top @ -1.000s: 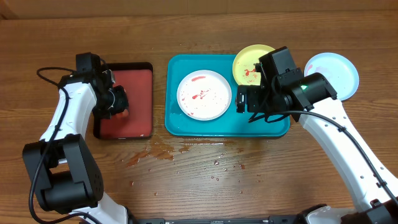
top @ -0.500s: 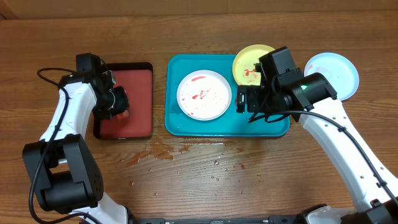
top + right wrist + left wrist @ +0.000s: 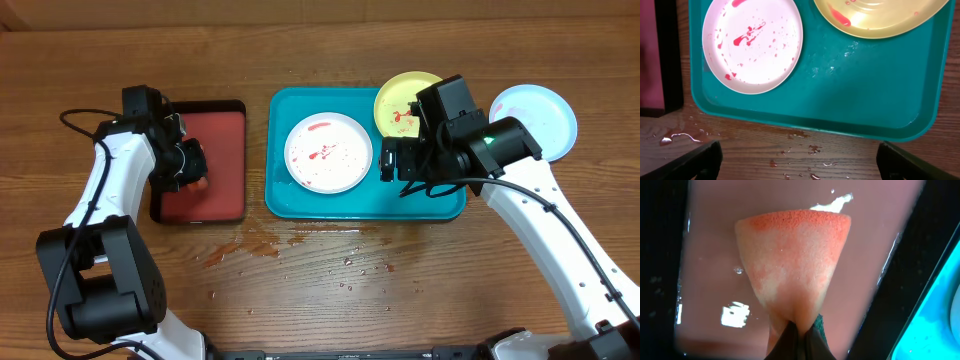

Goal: Clean dirty plates on tray and stack at the side
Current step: 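Lower the left gripper into the dark tray and grasp the pink sponge, then carry the sponge with the left gripper onto the white plate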

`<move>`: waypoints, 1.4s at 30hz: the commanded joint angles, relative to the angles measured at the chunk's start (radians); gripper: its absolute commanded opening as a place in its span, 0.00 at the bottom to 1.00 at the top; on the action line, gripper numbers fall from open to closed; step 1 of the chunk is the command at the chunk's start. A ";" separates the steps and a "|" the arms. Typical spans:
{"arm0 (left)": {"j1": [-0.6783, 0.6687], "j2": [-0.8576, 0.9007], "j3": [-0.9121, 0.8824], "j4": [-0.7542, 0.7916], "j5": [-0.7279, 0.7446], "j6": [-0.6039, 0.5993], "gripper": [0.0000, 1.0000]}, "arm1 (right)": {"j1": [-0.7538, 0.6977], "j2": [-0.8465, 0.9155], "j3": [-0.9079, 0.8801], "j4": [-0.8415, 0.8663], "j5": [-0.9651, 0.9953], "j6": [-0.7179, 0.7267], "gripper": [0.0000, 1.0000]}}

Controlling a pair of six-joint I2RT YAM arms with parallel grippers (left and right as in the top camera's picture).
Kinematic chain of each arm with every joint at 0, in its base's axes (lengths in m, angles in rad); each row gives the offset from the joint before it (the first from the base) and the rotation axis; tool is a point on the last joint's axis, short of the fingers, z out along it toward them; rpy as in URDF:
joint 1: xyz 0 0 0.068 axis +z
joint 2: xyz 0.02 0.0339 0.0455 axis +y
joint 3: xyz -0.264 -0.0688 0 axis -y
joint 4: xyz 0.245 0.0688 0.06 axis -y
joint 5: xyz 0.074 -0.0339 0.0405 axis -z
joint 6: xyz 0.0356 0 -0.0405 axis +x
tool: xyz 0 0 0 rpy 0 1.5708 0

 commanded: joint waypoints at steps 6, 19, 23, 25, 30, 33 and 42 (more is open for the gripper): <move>0.001 -0.032 0.026 -0.006 0.016 -0.003 0.04 | -0.002 -0.034 0.020 0.000 0.010 0.000 1.00; -0.049 -0.055 0.168 -0.098 -0.053 0.019 0.04 | 0.000 -0.018 -0.114 0.186 0.010 0.102 0.99; -0.122 -0.067 0.226 -0.097 -0.037 0.032 0.04 | 0.000 0.031 -0.146 0.257 0.010 0.130 0.94; -0.174 -0.067 0.232 -0.084 -0.024 0.040 0.04 | 0.000 0.071 -0.147 0.286 0.010 0.137 0.91; -0.315 -0.066 0.232 -0.031 -0.015 0.046 0.04 | 0.000 0.180 -0.148 0.359 0.005 0.159 0.82; -0.389 -0.064 0.231 0.013 -0.023 0.011 0.04 | 0.000 0.243 -0.148 0.385 0.005 0.167 0.78; -0.490 0.016 0.223 0.118 -0.022 -0.090 0.04 | 0.000 0.343 -0.148 0.489 -0.017 0.193 0.51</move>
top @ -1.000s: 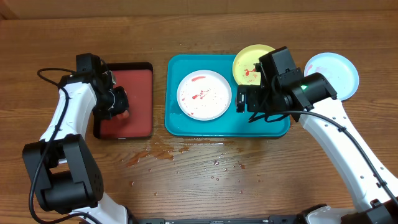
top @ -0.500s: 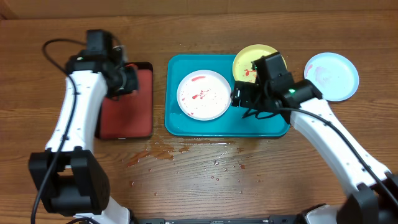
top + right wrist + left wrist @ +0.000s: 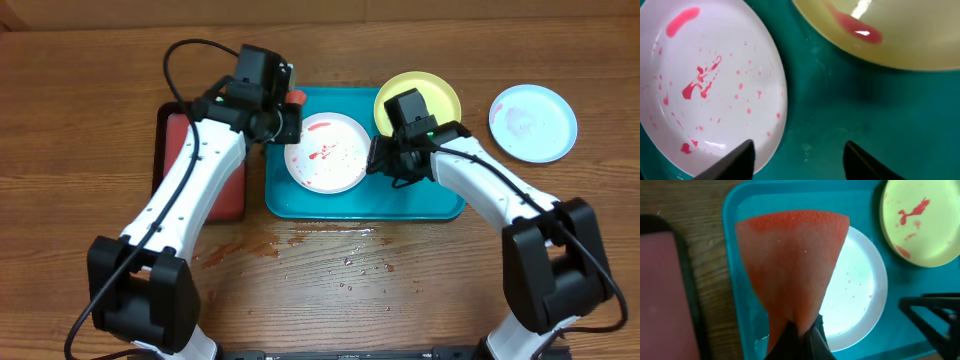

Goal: Clean dirty plates on tray and stack at the side
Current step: 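Carry the sponge with the left gripper onto the white plate, then scrub the white plate with the sponge while the right gripper holds its rim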

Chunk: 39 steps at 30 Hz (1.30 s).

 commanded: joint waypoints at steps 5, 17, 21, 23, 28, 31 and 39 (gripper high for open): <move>-0.052 0.120 0.009 0.055 0.040 -0.051 0.05 | 0.005 0.047 -0.003 0.080 -0.008 0.011 0.49; -0.108 0.247 0.009 0.093 0.064 -0.142 0.04 | 0.007 0.118 -0.003 0.159 -0.008 0.060 0.29; -0.118 0.262 0.009 0.114 0.056 -0.163 0.04 | 0.016 0.135 -0.003 0.192 -0.010 0.060 0.17; -0.125 0.264 0.009 0.133 0.052 -0.163 0.04 | 0.027 0.148 -0.003 0.208 -0.016 0.060 0.12; -0.143 0.264 0.009 0.148 -0.051 -0.208 0.04 | 0.058 0.161 -0.003 0.226 -0.011 0.080 0.04; -0.154 0.264 0.009 0.149 -0.087 -0.220 0.04 | 0.066 0.161 -0.003 0.238 0.001 0.124 0.04; -0.158 0.268 0.008 0.149 -0.132 -0.268 0.04 | 0.066 0.161 -0.003 0.247 0.010 0.169 0.04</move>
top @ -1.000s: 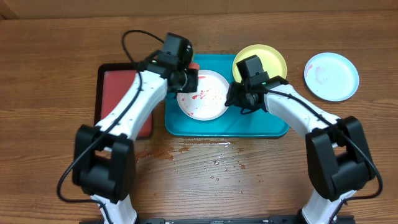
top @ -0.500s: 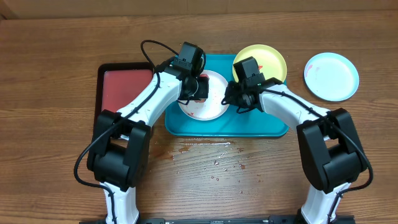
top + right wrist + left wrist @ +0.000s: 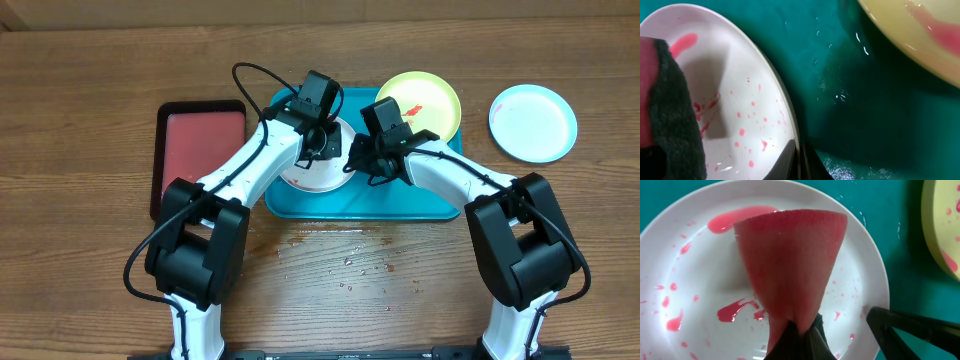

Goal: Clean dirty plates on tray and stack at the side
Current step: 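Scrub the white plate with the sponge while the right gripper holds its rim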

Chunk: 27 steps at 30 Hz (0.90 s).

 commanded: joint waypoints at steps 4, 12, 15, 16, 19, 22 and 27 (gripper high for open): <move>-0.003 0.040 0.009 0.003 -0.023 -0.042 0.04 | 0.003 0.019 -0.003 0.008 0.010 0.048 0.04; -0.007 0.112 0.009 0.025 0.058 -0.037 0.04 | 0.003 0.019 -0.003 0.006 0.010 0.047 0.04; -0.012 0.132 0.009 0.016 0.057 -0.032 0.04 | 0.003 0.019 -0.003 0.003 0.010 0.047 0.04; -0.012 0.138 0.009 0.001 0.034 -0.032 0.04 | 0.003 0.019 -0.003 0.000 0.010 0.047 0.04; -0.009 0.137 0.009 -0.080 -0.108 -0.057 0.04 | 0.003 0.019 -0.003 -0.007 0.010 0.047 0.04; 0.012 0.135 0.018 -0.161 -0.212 -0.057 0.04 | 0.003 0.019 -0.003 -0.012 0.010 0.047 0.04; 0.057 0.135 0.053 -0.281 -0.273 -0.057 0.04 | 0.003 0.019 -0.003 -0.015 0.011 0.047 0.04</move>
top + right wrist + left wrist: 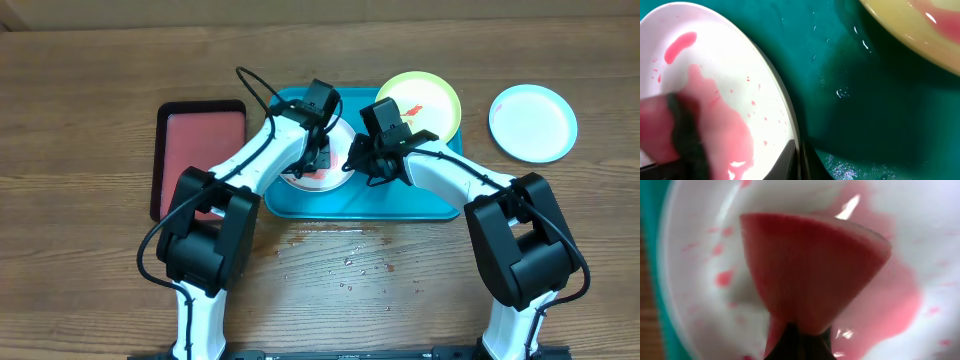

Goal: Clean dirty plates on tray and stack at the side
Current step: 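Scrub the white plate with the sponge while the right gripper holds its rim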

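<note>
A white plate (740, 95) with red spots and a smeared pink streak lies at the left of the teal tray (420, 195). My left gripper (797, 340) is shut on a red-soaked sponge (810, 275) that presses on the plate's face. My right gripper (799, 157) is shut on the plate's right rim. A yellow plate (425, 100) with red stains sits at the tray's back right. A pale blue plate (533, 122) lies on the table to the right of the tray.
A black tray with a pink mat (200, 150) lies left of the teal tray. Water drops and a reddish puddle (330, 250) mark the wooden table in front of the tray.
The sponge has shifted across the white plate and left a wide pink smear where separate red splashes were. My right gripper still pinches the plate's rim in the same place.
My left gripper held the sponge over the pink mat while the right hung open above the tray. Then the sponge was over the tray's left edge, the right gripper open beside the white plate. Later the sponge rested on that plate, its rim pinched; now it smears.
</note>
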`<move>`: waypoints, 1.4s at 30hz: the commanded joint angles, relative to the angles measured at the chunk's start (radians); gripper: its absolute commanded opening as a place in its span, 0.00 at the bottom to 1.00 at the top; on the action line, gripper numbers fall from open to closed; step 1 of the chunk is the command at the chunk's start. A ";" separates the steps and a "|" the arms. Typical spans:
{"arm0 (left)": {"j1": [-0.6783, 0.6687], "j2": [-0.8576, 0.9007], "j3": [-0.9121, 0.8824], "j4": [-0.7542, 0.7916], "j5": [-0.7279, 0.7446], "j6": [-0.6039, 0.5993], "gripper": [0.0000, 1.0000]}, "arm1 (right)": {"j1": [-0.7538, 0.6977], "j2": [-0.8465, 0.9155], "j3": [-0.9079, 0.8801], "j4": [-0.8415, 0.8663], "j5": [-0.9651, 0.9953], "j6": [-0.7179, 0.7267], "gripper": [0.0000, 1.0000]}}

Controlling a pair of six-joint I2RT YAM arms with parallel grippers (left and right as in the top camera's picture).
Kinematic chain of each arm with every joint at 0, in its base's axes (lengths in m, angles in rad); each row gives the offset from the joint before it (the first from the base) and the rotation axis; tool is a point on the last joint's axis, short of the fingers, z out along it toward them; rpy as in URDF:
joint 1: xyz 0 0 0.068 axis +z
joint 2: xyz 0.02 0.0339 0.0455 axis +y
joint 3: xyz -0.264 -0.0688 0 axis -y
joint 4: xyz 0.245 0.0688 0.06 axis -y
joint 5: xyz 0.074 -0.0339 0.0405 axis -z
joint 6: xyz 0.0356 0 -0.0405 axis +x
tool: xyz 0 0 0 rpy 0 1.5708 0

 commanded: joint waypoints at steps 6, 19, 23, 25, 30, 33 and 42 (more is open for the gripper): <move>0.064 0.048 0.011 -0.074 -0.087 -0.017 0.04 | 0.000 0.017 -0.003 -0.011 0.010 0.008 0.04; 0.040 0.051 0.009 0.161 0.187 0.064 0.04 | 0.000 0.017 -0.003 -0.031 0.006 0.003 0.04; 0.038 0.051 0.009 0.197 0.217 0.080 0.04 | 0.000 0.017 -0.003 -0.042 0.003 0.003 0.04; 0.037 0.051 0.009 0.205 0.226 0.089 0.04 | 0.000 0.017 -0.003 -0.042 -0.006 0.002 0.04; 0.036 0.051 0.009 0.248 0.309 0.160 0.04 | 0.000 0.017 -0.003 -0.045 -0.013 0.000 0.04; 0.033 0.051 0.009 0.250 0.324 0.194 0.04 | 0.000 0.017 -0.003 -0.046 -0.031 -0.024 0.04; 0.030 0.066 0.009 0.190 0.333 0.293 0.04 | 0.000 0.017 -0.003 -0.049 -0.036 -0.031 0.04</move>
